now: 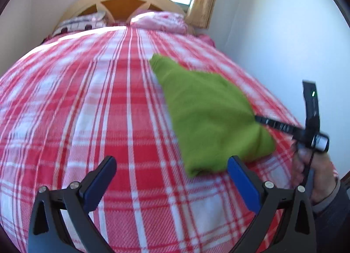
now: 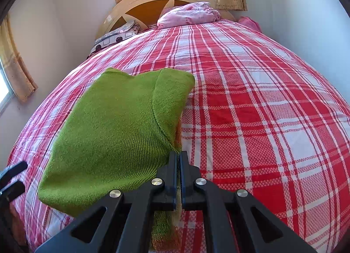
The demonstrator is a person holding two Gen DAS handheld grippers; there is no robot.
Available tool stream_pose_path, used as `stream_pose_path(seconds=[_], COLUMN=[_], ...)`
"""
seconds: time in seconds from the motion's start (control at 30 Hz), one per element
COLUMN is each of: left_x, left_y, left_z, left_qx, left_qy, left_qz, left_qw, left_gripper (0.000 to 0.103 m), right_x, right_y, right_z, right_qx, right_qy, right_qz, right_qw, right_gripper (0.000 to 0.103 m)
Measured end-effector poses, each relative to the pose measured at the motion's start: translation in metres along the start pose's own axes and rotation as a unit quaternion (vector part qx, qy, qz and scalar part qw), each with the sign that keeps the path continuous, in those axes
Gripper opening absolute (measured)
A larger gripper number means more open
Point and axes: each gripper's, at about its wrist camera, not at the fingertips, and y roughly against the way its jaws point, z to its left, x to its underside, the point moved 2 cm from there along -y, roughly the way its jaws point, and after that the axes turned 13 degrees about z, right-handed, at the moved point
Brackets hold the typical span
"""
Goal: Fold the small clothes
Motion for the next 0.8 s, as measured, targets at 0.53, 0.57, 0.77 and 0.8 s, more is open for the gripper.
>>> stream_pose_path(seconds=[0.53, 0.57, 0.77, 0.8], left_x=[-0.031, -0.03, -0.029, -0.029], left_y=[-0.09, -0.09, -0.092, -0.093], left_z=[-0.027, -0.026, -0.03, -0.03], left_qx=[-0.017, -0.014, -0.024, -0.022], left_qy=[-0.052, -0.049, -0.055, -0.053], left_qz=[0.08, 0.081, 0.077, 0.078], left_qw=[0.9953, 0.9954, 0.9952, 0.9953], left_gripper=[0.103, 0.103, 0.103, 0.103], right_x=[-0.034, -0.04, -0.071, -0.074], right_y=[0.023, 0.021, -0.019, -0.026], right_z=[-0.003, -0.004, -0.012, -0.017], right_qx=[-0.086, -0.087, -0.099, -0.106], right_qy=[0.021, 0.02, 0.01, 0.0], right_qz=[-0.036, -0.035, 0.011, 0.017], right_qw=[0.995, 0.995, 0.995, 0.994], right_gripper=[0.064, 0.064, 0.064, 0.064])
